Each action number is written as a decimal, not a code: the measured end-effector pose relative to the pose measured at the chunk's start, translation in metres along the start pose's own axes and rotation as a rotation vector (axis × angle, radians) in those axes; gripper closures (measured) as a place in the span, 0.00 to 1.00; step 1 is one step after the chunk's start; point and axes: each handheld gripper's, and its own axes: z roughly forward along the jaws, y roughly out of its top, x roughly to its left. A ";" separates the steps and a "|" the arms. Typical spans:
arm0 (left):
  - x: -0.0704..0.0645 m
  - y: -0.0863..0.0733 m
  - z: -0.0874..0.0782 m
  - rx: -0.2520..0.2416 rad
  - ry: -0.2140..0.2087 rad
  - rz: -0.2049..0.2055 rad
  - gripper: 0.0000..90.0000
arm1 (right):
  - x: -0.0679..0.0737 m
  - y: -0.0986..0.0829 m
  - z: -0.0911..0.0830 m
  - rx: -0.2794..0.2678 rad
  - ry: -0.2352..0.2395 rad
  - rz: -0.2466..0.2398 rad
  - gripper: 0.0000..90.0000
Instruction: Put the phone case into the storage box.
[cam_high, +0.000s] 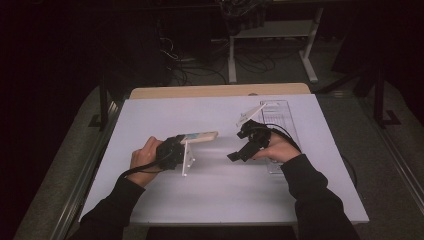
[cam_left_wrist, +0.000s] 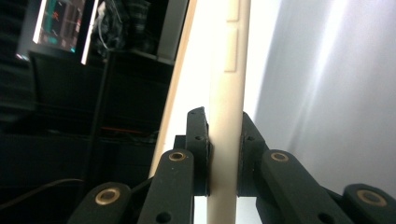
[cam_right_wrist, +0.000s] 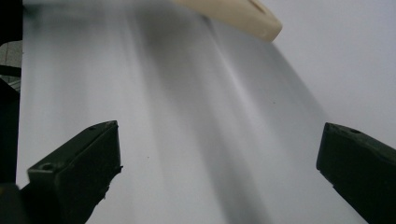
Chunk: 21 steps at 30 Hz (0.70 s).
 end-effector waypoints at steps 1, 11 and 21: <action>0.001 0.000 0.000 -0.006 -0.007 -0.021 0.88 | 0.000 0.000 0.000 0.000 -0.001 -0.001 0.00; 0.013 -0.003 0.000 0.020 -0.093 -0.161 0.88 | 0.000 0.000 0.000 0.005 -0.005 0.007 0.00; 0.022 -0.006 0.002 0.005 -0.178 -0.323 0.88 | 0.000 0.000 -0.001 0.001 -0.005 0.004 0.00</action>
